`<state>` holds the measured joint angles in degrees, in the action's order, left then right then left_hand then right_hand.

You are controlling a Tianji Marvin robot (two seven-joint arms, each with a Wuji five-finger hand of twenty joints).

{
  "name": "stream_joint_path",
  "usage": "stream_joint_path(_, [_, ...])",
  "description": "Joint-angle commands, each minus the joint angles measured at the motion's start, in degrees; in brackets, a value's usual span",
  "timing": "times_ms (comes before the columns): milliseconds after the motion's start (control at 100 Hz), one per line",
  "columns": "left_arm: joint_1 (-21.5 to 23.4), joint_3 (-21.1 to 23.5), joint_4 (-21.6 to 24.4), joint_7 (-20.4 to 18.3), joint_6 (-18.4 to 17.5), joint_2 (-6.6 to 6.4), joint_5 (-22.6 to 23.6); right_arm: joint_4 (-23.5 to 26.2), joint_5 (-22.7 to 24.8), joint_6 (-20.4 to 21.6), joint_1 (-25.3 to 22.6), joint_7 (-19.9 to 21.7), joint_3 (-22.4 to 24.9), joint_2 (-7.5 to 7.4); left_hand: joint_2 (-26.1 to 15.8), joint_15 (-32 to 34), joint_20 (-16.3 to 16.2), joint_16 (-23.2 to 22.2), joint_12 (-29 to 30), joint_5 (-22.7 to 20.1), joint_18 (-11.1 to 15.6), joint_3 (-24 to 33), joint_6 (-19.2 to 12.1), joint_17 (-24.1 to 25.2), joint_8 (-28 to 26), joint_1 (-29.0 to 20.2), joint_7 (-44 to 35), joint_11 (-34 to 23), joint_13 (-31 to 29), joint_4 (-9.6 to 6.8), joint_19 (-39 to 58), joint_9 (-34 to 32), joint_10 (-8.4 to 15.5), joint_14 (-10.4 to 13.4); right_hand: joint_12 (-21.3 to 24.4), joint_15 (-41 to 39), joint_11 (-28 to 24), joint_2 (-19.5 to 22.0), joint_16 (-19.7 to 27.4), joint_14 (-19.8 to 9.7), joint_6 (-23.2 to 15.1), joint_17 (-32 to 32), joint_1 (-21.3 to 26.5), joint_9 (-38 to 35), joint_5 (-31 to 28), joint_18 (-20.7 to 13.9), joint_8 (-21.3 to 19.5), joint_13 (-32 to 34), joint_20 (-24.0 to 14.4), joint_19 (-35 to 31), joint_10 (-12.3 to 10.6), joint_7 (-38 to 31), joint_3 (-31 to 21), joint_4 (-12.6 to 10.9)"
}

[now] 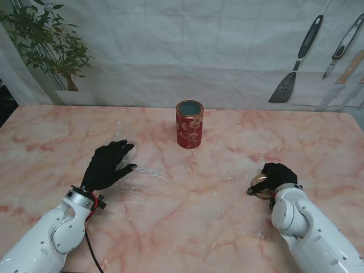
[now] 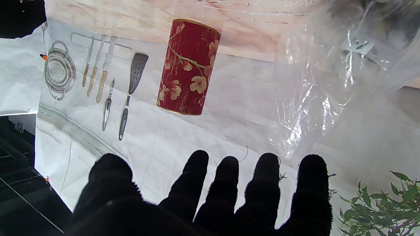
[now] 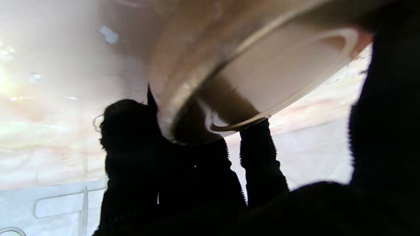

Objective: Insert tea bags into the tea bag box

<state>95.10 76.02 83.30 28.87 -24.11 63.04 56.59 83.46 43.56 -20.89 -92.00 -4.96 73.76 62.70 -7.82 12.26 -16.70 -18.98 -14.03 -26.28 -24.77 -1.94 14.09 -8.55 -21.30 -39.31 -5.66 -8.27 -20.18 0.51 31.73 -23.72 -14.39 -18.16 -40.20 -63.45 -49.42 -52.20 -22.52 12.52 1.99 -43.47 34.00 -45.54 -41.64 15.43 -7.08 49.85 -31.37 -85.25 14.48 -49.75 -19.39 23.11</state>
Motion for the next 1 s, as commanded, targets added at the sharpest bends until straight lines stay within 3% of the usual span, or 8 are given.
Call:
stream_joint_path(0, [-0.2,-0.1,0.5,-0.7,0.3,-0.03,0.1,-1.7,-0.4,-0.2,-1.6,2.2,-0.7,0.44,-0.1,0.8,-1.0,-0.6,0.4,0.4,0.5,-0.5,0.1,-0.2,-0.4,-1.8,0.1,-0.3,-1.0,1.86,2.0,-0.6,0.2,0.3,-1.5,-8.8,-6.5,13.7,-2.5,-8.7,2.9,0.0,18.7,-0.6,-7.1,-1.7,-0.3,4.4,-0.9,-1.2,-2.5,-6.6,-44.8,-7.4])
stream_joint_path(410, [-0.4,-0.6,0.5,-0.2,1.3,-0.04,0.4,-2.7,-4.3,2.0,-1.3,-1.7,0.2,1.59,-0.2,1.1,-1.2,-0.7,0.4,0.3,0.6,-0.5,0.4,-0.6,-0.5,-2.4,0.1,-0.5,-1.3,1.86,2.6,-0.5,-0.1,0.3,5.5,6.7,2.2,11.5,1.8,-7.0,-0.2,-3.7,22.3,-5.8,-11.2,-1.5,0.7,12.0,3.1,5.9,-6.0,-0.6,-46.6,-6.2])
stream_joint_path(630, [-0.7,-0.9,0.5,0.0,1.9,-0.06,0.7,-1.4,-8.3,1.6,-1.5,-1.2,1.0,2.13,-0.2,1.3,-1.5,-0.7,0.3,0.2,0.7,-0.5,0.3,-0.8,-0.5,-2.9,0.1,-0.7,-1.4,1.87,3.1,-0.6,-0.2,0.4,3.3,2.9,2.3,12.5,-5.9,-4.6,-1.9,0.5,25.7,-2.5,-12.0,-0.9,-5.9,5.8,-0.2,4.7,-9.6,5.0,-48.2,-5.4])
stream_joint_path(660, [-0.7,-1.0,0.5,0.0,2.0,-0.06,0.7,-1.3,-9.1,1.5,-1.6,-1.3,1.1,2.28,-0.2,1.3,-1.5,-0.7,0.3,0.2,0.7,-0.4,0.4,-0.8,-0.5,-3.1,0.1,-0.7,-1.4,1.87,3.1,-0.6,-0.2,0.3,3.0,2.6,2.6,12.2,-6.3,-4.1,-2.2,0.9,26.0,-2.6,-12.6,-0.6,-10.6,5.3,-1.3,4.7,-10.1,6.5,-48.7,-5.3])
stream_joint_path(800, [-0.7,-1.0,0.6,0.0,2.5,0.0,0.6,-1.1,-13.1,2.0,-1.7,-2.4,1.9,3.07,-0.2,1.5,-1.6,-0.8,0.2,0.0,0.8,-0.5,0.3,-1.0,-0.6,-3.4,0.0,-0.9,-1.5,1.89,3.4,-0.7,-0.3,0.2,3.2,2.8,2.7,11.4,-6.2,-3.8,-2.9,1.9,26.8,-3.9,-14.2,-0.5,-11.6,4.5,-1.4,4.8,-11.0,5.8,-49.5,-5.5])
stream_joint_path(900, [-0.7,-1.1,0.7,0.1,2.8,0.02,0.6,-1.3,-13.6,2.4,-1.6,-3.3,2.1,3.32,-0.3,1.6,-1.7,-0.8,0.2,0.0,0.9,-0.5,0.4,-1.1,-0.6,-3.6,0.0,-0.9,-1.5,1.9,3.6,-0.7,-0.5,0.2,3.4,4.4,3.2,11.1,-5.4,-4.2,-3.0,2.2,26.7,-4.0,-14.4,-0.6,-11.7,4.4,1.9,6.3,-11.2,6.1,-50.0,-5.3])
stream_joint_path(940, [-0.8,-1.2,0.6,0.1,3.0,0.03,0.6,-1.3,-13.7,2.5,-1.6,-3.4,2.2,3.35,-0.3,1.6,-1.7,-0.8,0.2,-0.1,0.8,-0.5,0.4,-1.1,-0.6,-3.7,-0.1,-1.0,-1.5,1.9,3.6,-0.7,-0.5,0.2,3.5,5.2,3.6,11.1,-5.3,-4.5,-2.9,2.8,26.6,-4.0,-14.4,-0.7,-11.9,4.4,8.0,5.3,-11.2,6.3,-50.1,-5.3])
stream_joint_path(990, [-0.8,-1.3,0.6,0.2,3.0,0.05,0.5,-1.4,-13.8,2.5,-1.5,-3.6,2.2,3.41,-0.3,1.7,-1.7,-0.8,0.2,-0.1,0.8,-0.5,0.4,-1.1,-0.6,-3.7,-0.1,-1.0,-1.6,1.91,3.7,-0.7,-0.5,0.2,3.7,6.1,4.0,11.1,-4.8,-4.7,-2.8,3.1,26.5,-3.7,-14.2,-0.9,-11.9,4.2,10.0,6.0,-11.2,6.6,-49.9,-5.2])
